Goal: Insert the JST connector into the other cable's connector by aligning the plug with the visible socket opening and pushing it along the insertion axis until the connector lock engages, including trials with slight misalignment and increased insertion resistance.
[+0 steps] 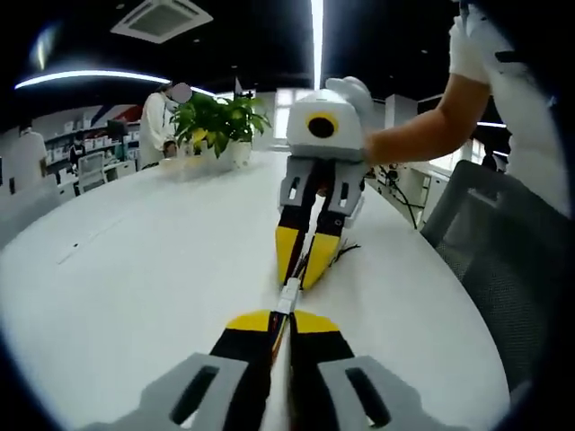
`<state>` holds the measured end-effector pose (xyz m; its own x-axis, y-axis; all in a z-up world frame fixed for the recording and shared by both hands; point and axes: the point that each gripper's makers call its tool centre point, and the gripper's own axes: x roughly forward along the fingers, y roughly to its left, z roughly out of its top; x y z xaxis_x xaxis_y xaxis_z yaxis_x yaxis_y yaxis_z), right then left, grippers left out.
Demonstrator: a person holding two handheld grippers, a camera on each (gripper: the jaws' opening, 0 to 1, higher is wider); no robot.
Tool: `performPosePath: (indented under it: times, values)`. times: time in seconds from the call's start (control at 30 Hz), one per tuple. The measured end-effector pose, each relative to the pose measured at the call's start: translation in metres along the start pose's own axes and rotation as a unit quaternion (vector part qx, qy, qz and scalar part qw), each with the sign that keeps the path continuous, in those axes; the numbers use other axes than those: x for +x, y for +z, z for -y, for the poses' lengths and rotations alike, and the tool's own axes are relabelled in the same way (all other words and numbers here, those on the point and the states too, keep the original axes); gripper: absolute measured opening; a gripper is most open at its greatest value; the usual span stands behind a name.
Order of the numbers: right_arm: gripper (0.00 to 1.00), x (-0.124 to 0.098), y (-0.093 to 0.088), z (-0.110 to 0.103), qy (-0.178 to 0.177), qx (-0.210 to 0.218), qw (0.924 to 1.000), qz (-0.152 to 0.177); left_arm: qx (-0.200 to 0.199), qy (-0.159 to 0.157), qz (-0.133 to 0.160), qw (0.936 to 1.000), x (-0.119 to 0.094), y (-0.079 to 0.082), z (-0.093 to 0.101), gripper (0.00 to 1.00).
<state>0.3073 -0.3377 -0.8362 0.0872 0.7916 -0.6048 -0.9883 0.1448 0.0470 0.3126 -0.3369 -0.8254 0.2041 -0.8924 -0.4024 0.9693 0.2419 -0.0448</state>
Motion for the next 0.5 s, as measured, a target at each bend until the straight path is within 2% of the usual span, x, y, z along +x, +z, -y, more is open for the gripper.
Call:
performPosePath:
  times: [0.07,0.4,0.5]
  values:
    - [0.04,0.0005,-0.0006,0.0006,-0.005,-0.012,0.9999,-0.007,0.006,0.004,-0.004,1.0,-0.0003,-0.0012,-0.0022,0.0]
    - [0.03,0.0006,0.0006,0.0065,-0.01,-0.01,0.9999,-0.007,0.001,0.019,-0.008,0.9998,0.0001,0.0003,-0.007,0.0]
    - [0.03,-0.002,0.0029,0.0083,-0.011,-0.015,0.9998,0.0,-0.013,0.02,0.002,0.9997,-0.0013,0.0013,-0.0102,0.0]
